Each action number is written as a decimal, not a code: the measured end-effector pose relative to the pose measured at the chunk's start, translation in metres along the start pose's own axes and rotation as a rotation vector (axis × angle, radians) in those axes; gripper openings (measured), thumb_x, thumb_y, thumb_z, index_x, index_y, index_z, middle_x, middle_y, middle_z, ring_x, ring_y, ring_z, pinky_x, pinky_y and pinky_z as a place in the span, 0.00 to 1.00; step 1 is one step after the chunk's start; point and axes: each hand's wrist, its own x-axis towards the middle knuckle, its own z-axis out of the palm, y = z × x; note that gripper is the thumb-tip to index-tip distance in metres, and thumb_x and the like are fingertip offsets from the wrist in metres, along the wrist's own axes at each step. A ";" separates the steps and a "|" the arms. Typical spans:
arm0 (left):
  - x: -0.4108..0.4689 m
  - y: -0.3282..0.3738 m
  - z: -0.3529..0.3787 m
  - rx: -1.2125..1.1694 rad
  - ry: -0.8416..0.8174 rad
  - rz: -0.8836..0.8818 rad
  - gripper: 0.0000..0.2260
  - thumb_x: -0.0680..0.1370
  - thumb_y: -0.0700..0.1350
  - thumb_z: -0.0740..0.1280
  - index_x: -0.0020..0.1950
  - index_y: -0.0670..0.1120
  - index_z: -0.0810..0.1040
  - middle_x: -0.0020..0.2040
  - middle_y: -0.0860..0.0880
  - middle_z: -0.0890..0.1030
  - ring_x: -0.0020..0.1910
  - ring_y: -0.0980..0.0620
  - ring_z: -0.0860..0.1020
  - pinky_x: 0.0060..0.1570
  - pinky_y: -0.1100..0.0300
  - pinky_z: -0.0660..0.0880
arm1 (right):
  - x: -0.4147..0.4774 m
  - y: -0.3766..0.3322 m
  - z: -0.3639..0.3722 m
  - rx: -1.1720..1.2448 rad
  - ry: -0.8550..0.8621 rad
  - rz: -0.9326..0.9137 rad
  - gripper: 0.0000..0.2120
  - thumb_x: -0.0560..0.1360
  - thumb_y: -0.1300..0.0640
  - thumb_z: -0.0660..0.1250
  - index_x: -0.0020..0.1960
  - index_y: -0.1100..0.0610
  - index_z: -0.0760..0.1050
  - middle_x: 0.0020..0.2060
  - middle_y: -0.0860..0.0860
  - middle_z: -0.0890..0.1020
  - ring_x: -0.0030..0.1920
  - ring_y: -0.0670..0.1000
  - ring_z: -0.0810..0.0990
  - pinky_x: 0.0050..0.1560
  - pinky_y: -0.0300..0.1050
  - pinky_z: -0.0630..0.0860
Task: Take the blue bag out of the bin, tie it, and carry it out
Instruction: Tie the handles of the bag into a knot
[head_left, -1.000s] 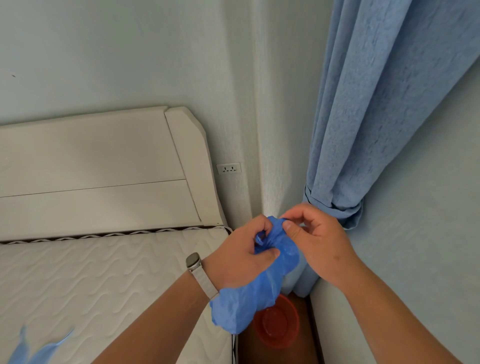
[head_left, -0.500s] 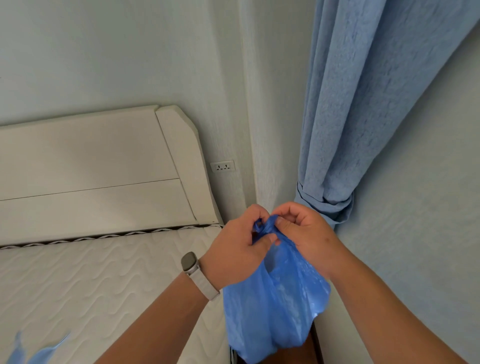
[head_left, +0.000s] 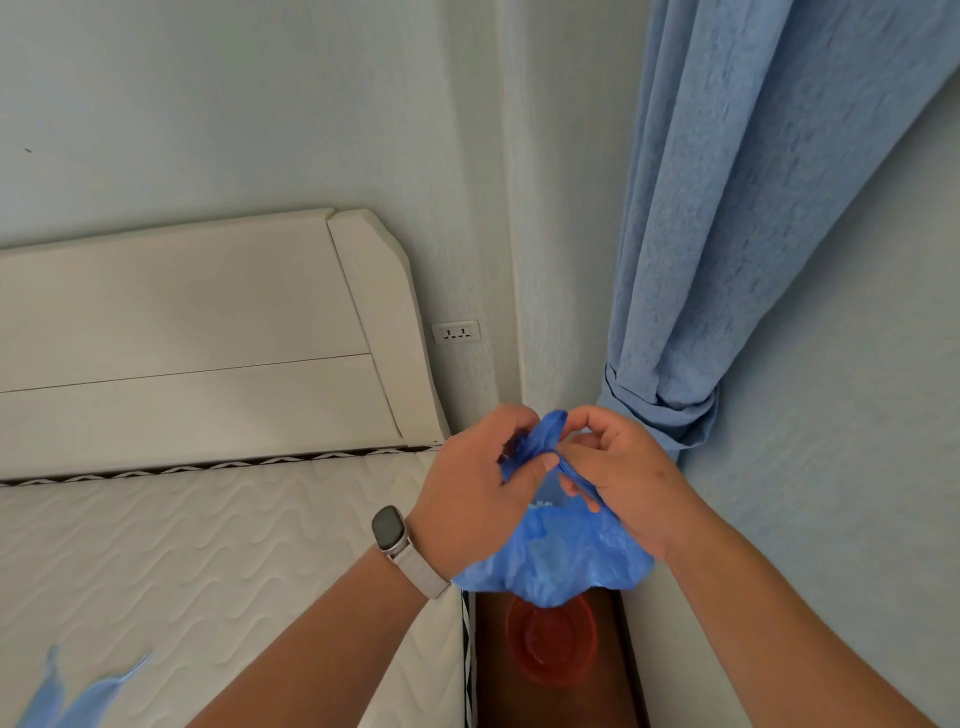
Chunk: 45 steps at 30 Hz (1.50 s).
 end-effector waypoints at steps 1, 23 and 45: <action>0.001 0.001 -0.001 -0.048 -0.005 -0.047 0.08 0.73 0.42 0.71 0.46 0.51 0.73 0.37 0.53 0.79 0.35 0.55 0.76 0.37 0.62 0.74 | 0.000 -0.001 0.001 -0.003 0.016 -0.022 0.06 0.76 0.70 0.61 0.46 0.62 0.75 0.23 0.53 0.75 0.22 0.45 0.71 0.25 0.41 0.67; -0.008 0.009 -0.009 -0.613 -0.025 -0.262 0.04 0.73 0.41 0.69 0.43 0.42 0.75 0.35 0.43 0.79 0.35 0.49 0.78 0.38 0.58 0.75 | -0.008 -0.007 0.016 0.104 0.067 -0.122 0.07 0.76 0.65 0.65 0.39 0.60 0.77 0.24 0.50 0.77 0.23 0.48 0.69 0.27 0.42 0.68; -0.017 0.007 -0.009 -0.009 0.058 0.091 0.15 0.69 0.43 0.74 0.33 0.45 0.67 0.32 0.46 0.73 0.32 0.51 0.71 0.35 0.56 0.70 | -0.008 0.000 0.022 0.300 0.105 0.036 0.13 0.76 0.62 0.66 0.33 0.59 0.73 0.25 0.58 0.74 0.22 0.52 0.71 0.24 0.42 0.71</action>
